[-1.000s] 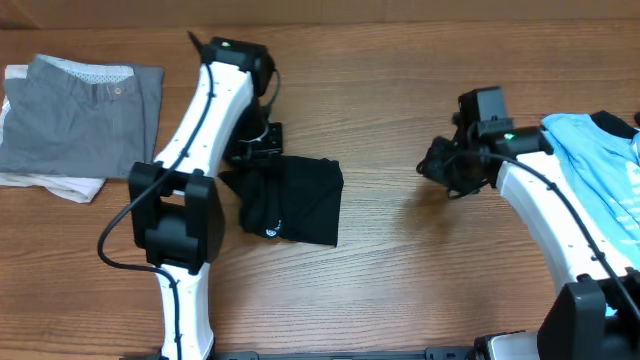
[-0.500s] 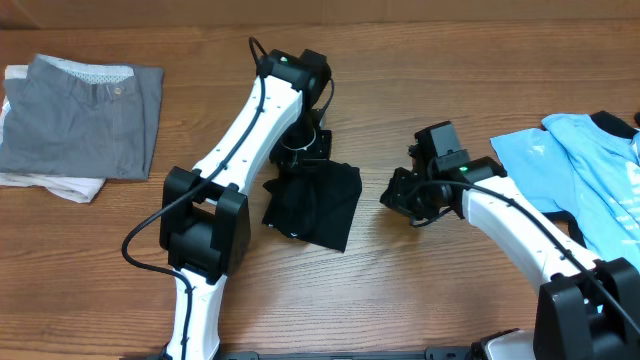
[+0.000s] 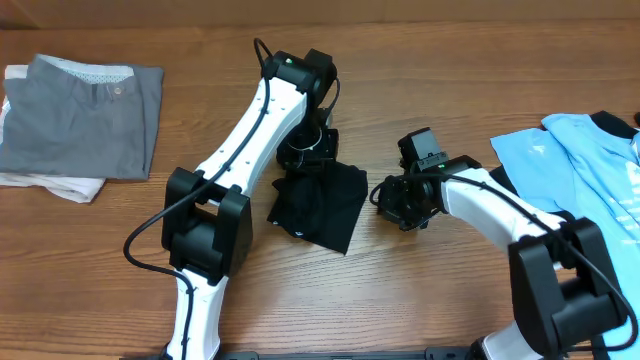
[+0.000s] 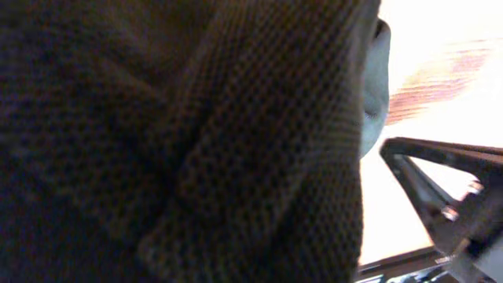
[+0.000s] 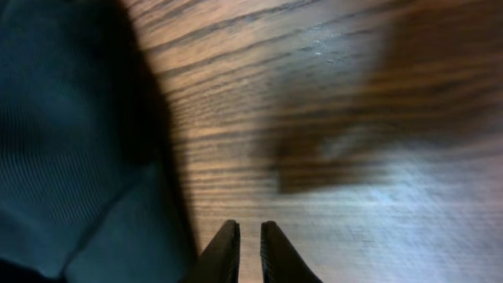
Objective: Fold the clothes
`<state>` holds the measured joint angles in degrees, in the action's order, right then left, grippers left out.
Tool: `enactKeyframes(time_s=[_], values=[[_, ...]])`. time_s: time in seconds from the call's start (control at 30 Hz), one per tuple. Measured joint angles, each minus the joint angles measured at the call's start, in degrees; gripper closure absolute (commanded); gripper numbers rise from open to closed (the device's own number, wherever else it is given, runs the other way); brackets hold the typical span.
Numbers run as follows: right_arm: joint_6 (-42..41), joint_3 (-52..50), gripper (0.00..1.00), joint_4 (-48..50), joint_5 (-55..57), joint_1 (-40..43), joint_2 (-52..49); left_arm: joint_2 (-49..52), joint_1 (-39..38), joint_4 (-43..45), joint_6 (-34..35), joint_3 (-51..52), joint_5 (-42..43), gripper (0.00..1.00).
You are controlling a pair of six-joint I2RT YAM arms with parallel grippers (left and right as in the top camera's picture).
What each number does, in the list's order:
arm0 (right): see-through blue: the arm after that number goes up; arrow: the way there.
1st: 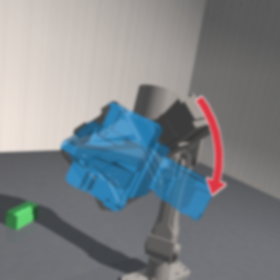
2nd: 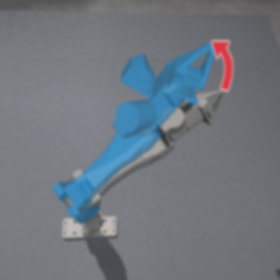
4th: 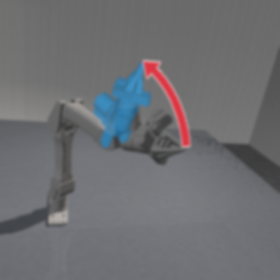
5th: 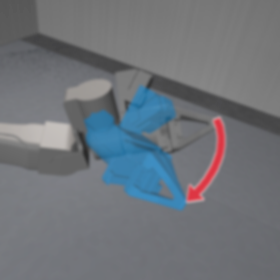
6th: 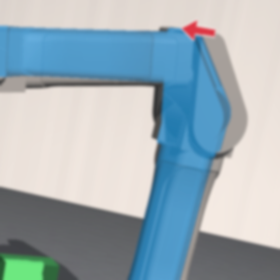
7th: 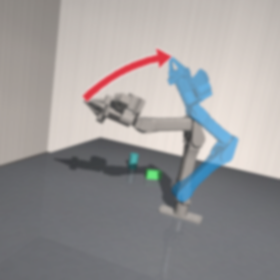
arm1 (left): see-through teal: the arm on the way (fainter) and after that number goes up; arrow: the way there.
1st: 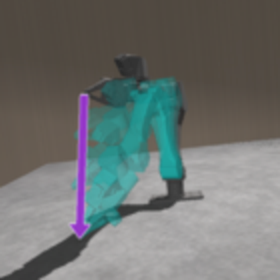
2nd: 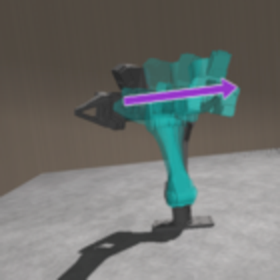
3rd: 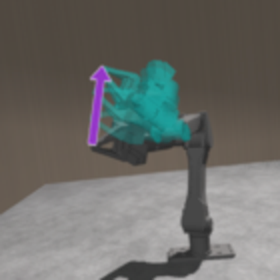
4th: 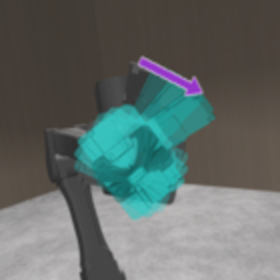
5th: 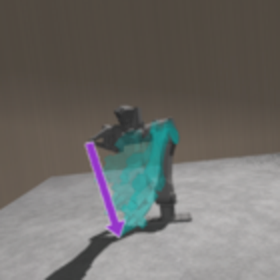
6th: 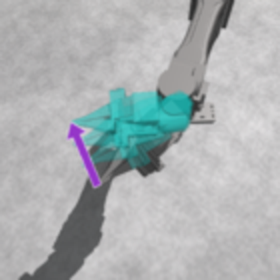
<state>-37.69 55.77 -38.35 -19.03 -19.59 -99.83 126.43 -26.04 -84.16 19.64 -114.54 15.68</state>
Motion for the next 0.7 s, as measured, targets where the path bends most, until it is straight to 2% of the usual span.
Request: enactKeyframes(time_s=[0.7], values=[[-1.40, 0.00, 0.86, 0.52, -5.33, -0.66, -2.47, 0.00, -2.47, 2.89, 1.86, 0.00, 1.77, 0.96]])
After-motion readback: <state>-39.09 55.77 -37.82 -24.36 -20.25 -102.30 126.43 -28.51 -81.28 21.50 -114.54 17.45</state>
